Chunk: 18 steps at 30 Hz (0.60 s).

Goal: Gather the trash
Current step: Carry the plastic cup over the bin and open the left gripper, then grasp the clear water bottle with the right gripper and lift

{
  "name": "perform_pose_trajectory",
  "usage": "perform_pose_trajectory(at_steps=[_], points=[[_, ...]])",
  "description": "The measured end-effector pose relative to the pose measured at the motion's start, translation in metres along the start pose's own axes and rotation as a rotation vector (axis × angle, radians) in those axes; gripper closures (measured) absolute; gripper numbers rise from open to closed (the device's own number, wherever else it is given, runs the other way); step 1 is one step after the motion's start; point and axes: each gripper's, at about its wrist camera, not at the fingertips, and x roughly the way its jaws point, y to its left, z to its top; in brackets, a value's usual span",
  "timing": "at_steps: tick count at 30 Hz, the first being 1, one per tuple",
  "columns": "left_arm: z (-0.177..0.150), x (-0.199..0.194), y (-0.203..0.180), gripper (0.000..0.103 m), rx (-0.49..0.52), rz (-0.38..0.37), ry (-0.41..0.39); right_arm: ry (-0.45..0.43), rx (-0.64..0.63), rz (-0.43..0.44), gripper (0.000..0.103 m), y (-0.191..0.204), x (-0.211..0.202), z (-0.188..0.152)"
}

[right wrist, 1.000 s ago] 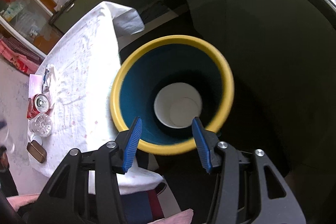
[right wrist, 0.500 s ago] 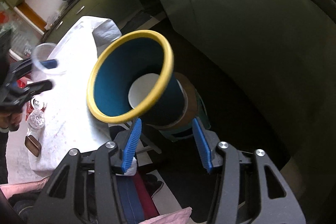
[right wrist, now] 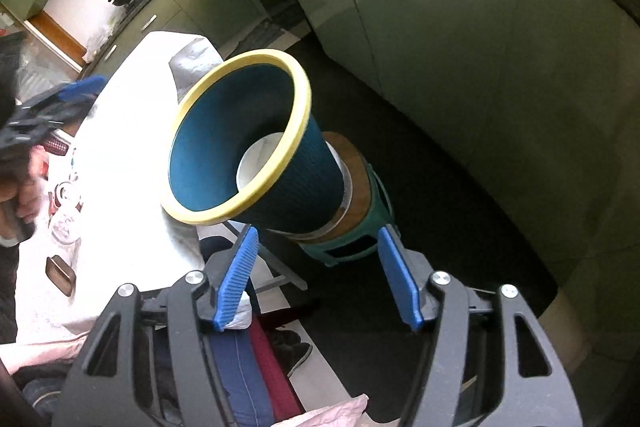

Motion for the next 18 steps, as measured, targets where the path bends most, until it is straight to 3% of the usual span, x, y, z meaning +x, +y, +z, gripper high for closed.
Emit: perform_pose_trajectory(at_steps=[3,8,13,18], points=[[-0.019,-0.060,0.008,0.014,-0.055,0.025,-0.108,0.011,-0.045,0.002,0.043,0.018,0.006,0.000],[-0.083,-0.158,0.033,0.009,-0.192,0.112,-0.247,0.035,-0.148,0.033,0.043,0.064,0.015,0.001],[-0.162,-0.223,0.055,0.005,-0.311,0.281,-0.277,0.059,-0.300,0.090,0.042,0.136,0.026,-0.003],[-0.242,-0.272,0.066,0.005,-0.413,0.390,-0.318,0.086,-0.483,0.171,0.042,0.212,0.035,-0.014]])
